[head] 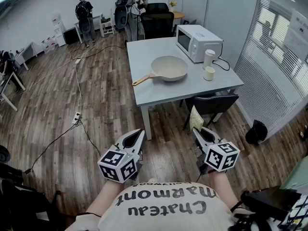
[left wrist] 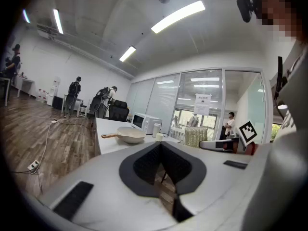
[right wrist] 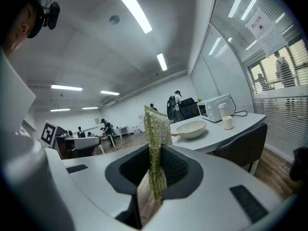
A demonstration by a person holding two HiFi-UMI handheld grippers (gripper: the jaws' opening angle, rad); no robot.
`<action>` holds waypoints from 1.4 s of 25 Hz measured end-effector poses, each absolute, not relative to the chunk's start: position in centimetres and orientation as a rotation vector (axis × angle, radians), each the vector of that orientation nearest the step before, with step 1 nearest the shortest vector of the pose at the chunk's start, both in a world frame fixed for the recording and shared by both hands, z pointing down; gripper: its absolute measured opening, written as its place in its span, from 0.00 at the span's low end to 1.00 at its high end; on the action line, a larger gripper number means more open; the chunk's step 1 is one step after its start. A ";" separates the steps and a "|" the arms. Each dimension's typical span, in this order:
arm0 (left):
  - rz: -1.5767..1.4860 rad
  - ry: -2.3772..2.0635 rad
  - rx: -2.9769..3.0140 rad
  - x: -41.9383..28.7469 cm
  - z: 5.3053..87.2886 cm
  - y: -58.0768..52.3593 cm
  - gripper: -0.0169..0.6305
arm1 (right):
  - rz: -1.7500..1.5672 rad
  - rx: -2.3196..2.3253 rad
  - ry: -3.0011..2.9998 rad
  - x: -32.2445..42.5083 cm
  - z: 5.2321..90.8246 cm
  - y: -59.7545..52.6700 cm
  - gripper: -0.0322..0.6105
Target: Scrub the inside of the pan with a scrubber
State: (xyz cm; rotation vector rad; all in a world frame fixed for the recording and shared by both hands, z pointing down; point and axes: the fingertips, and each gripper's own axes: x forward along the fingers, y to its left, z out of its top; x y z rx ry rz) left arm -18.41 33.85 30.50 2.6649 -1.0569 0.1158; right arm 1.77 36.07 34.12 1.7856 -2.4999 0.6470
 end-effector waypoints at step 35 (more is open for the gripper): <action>0.070 -0.943 2.631 -22.2 31.7 18.8 0.01 | 0.761 1.781 -2.487 -2.9 35.6 21.5 0.16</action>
